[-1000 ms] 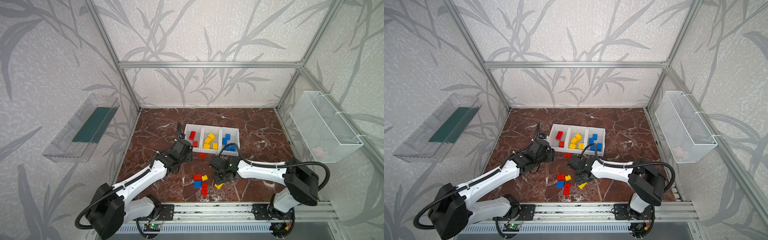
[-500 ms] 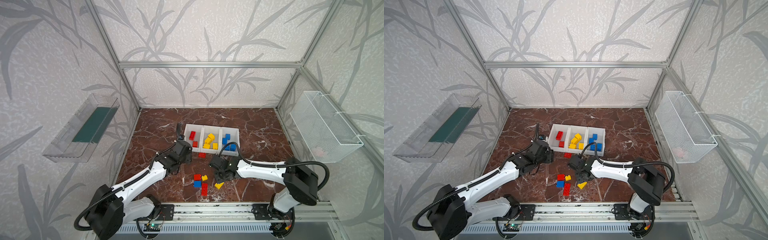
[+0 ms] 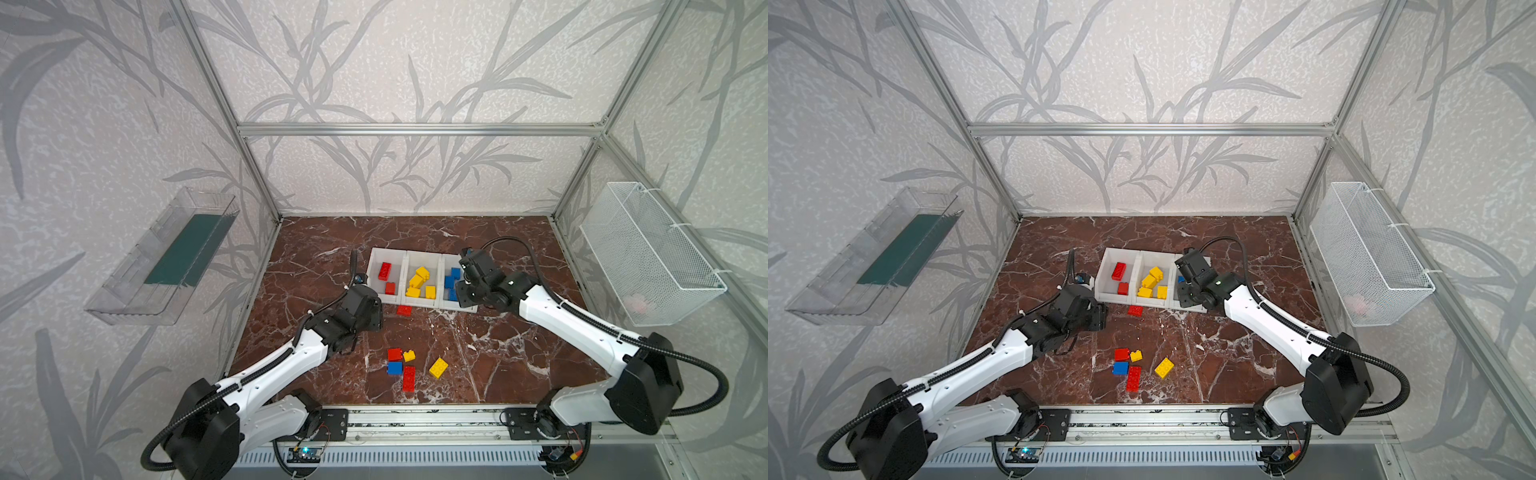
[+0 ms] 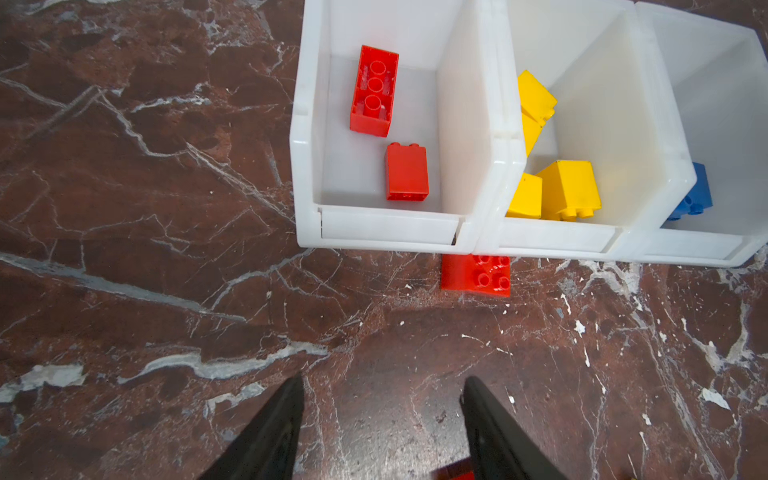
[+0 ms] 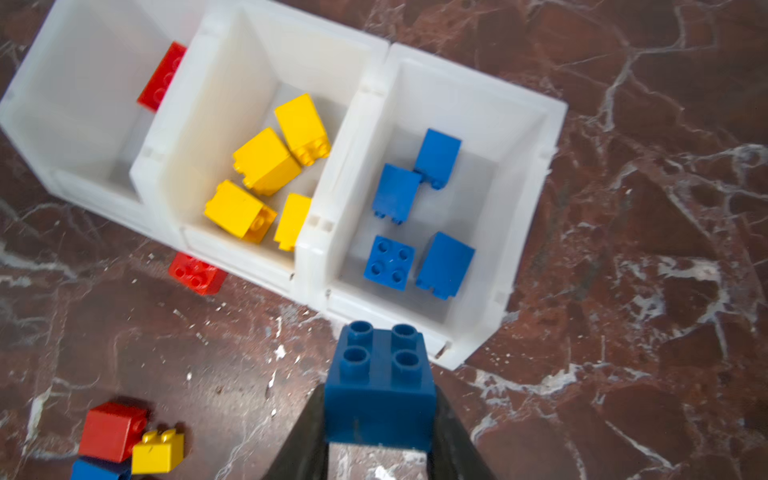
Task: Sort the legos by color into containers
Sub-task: 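Carry the blue brick into the far compartment and open the right gripper, then lower the left gripper over a red brick in the pile while the right withdraws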
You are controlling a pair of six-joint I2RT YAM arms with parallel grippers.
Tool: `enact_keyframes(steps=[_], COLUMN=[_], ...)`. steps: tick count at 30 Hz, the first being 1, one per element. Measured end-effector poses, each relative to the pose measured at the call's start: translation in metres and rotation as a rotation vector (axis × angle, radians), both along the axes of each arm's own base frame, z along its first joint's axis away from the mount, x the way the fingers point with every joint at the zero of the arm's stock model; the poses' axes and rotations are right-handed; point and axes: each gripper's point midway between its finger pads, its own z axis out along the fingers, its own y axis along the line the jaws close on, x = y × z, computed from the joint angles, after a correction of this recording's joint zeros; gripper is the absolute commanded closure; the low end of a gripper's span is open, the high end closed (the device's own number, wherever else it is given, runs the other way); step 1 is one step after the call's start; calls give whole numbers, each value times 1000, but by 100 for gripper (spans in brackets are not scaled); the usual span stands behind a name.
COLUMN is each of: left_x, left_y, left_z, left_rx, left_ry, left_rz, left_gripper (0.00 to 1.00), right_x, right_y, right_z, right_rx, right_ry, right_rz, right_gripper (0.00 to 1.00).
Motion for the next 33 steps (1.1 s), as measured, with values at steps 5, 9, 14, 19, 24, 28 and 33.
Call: enact_keyframes(steps=[5, 9, 14, 19, 24, 28, 33], left_x=[-2, -4, -10, -13, -13, -15, -18], left_y=[-2, -1, 3, 5, 4, -3, -13], left_z=[4, 9, 5, 6, 8, 8, 6], left_rx=[-28, -49, -58, -62, -71, -98, -122], left_ry=[-3, -19, -14, -17, -21, -14, 4], left_rz=[-4, 2, 12, 12, 11, -20, -65], left_gripper=[36, 36, 36, 37, 36, 36, 36], right_x=[35, 55, 75, 79, 77, 76, 69], right_y=[-14, -14, -8, -5, -3, -3, -4], right_z=[-8, -13, -12, -11, -11, -12, -11], right_rx=[-16, -5, 15, 28, 35, 39, 49], right_ry=[17, 30, 40, 47, 55, 60, 65], right_rz=[-33, -34, -28, -19, -16, -14, -14], right_gripper=[68, 67, 43, 33, 31, 31, 31])
